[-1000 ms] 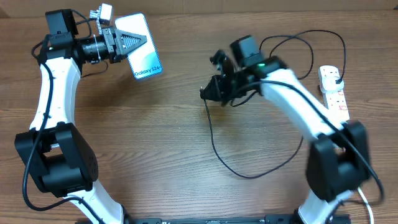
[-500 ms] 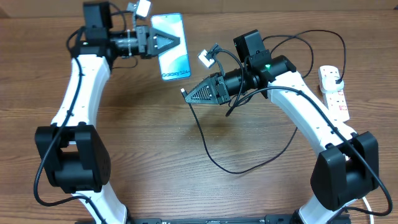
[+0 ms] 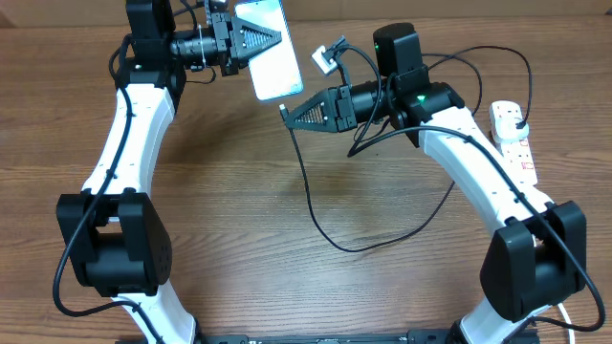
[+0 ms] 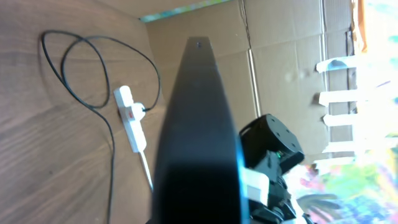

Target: Plug charger to phone and switch on socket

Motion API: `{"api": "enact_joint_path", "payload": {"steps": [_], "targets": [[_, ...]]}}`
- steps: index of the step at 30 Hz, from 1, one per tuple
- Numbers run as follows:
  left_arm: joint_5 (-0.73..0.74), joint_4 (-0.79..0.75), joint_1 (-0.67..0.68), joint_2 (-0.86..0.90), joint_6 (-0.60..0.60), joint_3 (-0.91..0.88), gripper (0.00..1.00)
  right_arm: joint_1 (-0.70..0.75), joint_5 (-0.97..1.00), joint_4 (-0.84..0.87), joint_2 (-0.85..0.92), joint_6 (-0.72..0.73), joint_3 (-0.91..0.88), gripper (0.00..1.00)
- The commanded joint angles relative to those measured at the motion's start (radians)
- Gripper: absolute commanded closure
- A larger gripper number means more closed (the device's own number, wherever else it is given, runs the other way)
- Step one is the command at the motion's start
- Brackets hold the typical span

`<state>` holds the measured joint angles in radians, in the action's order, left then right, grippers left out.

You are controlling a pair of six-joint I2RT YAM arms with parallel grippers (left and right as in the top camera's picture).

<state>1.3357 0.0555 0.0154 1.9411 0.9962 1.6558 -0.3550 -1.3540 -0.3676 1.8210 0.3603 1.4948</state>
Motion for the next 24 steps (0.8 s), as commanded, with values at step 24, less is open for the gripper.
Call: {"api": "enact_joint_path", "payload": {"steps": [24], "targets": [[-0.035, -0.05, 0.006, -0.045, 0.093, 0.016, 0.96, 0.021, 0.004, 0.018, 0.002, 0.085, 0.004, 0.96]]}}
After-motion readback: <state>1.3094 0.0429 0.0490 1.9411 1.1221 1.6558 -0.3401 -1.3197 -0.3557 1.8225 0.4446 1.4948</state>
